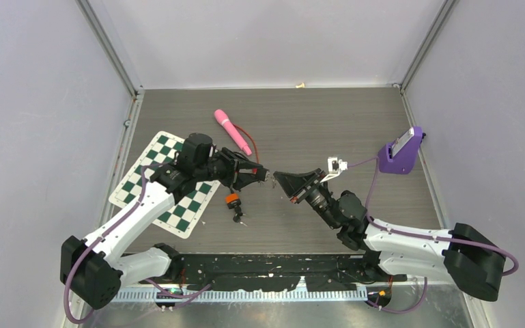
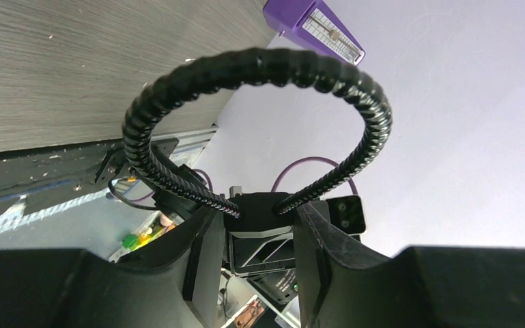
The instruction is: Unlock with the key
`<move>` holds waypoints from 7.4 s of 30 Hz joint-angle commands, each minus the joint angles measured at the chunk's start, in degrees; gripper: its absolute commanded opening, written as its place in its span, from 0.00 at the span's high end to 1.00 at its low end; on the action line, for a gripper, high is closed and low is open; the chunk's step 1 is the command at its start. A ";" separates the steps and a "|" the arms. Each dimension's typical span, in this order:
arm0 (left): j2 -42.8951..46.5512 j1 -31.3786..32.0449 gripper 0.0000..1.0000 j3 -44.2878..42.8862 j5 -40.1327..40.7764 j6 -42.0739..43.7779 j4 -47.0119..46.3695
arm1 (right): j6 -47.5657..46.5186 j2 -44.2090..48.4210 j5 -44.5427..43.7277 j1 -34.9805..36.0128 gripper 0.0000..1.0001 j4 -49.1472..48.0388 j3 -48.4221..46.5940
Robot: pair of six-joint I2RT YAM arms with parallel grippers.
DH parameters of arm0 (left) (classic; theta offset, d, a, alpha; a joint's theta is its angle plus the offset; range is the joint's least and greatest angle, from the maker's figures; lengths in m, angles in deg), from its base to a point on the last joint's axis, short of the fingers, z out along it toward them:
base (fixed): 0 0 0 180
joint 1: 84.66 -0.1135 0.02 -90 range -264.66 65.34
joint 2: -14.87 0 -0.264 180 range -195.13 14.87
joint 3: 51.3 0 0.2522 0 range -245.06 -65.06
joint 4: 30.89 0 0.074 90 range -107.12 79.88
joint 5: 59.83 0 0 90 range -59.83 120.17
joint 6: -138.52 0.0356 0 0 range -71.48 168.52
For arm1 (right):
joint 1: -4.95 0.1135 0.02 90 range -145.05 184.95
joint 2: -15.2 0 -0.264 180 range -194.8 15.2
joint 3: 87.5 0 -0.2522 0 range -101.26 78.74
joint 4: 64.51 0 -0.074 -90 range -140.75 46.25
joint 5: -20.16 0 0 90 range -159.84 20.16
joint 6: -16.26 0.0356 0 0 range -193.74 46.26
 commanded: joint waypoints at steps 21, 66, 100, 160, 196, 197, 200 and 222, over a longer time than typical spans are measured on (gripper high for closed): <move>1.33 3.42 1.00 -4.90 -0.61 6.79 -1.24 | -2.88 4.67 1.32 -2.17 0.95 5.93 -2.86; 2.01 6.28 1.00 -6.75 5.97 8.17 4.90 | -10.43 -6.09 -1.38 0.60 0.95 9.03 -6.15; -9.30 3.24 1.00 -6.97 14.64 29.59 16.61 | -8.92 9.94 3.34 -5.41 0.47 70.13 -18.65; 11.92 11.04 0.01 3.50 44.05 47.66 8.42 | -15.90 -22.32 7.02 5.75 0.40 81.65 -31.90; 38.74 11.03 0.00 22.42 38.08 65.77 2.42 | -53.91 -39.47 15.31 4.25 0.49 93.59 -46.27; 38.90 11.06 0.00 22.98 37.91 65.54 2.16 | -53.90 -38.53 15.31 4.27 0.49 93.64 -46.53; 40.09 11.03 0.00 24.11 37.74 64.67 1.95 | -54.70 -36.93 15.53 3.78 0.48 93.81 -47.36; 36.74 11.04 0.01 22.94 35.95 69.77 0.98 | -60.20 -49.60 23.15 0.41 0.58 94.74 -49.95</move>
